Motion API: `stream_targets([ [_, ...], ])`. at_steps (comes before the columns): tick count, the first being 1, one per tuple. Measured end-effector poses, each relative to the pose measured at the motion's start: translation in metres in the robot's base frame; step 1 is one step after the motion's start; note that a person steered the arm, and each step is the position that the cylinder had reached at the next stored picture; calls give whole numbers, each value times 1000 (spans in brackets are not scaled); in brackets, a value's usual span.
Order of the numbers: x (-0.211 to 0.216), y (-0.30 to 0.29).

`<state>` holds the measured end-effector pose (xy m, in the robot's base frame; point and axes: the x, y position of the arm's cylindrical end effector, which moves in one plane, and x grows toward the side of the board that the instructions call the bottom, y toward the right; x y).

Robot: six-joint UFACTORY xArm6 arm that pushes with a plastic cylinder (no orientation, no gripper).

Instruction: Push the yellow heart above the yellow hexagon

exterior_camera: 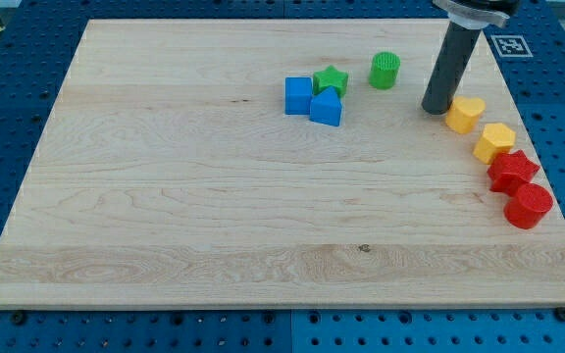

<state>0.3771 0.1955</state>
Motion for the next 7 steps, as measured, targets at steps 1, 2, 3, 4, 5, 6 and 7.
stream_targets([
  [1, 0, 8],
  [2, 6, 3],
  [3, 13, -10],
  [4, 14, 1],
  [5, 14, 6],
  [6, 14, 17],
  [7, 14, 23],
])
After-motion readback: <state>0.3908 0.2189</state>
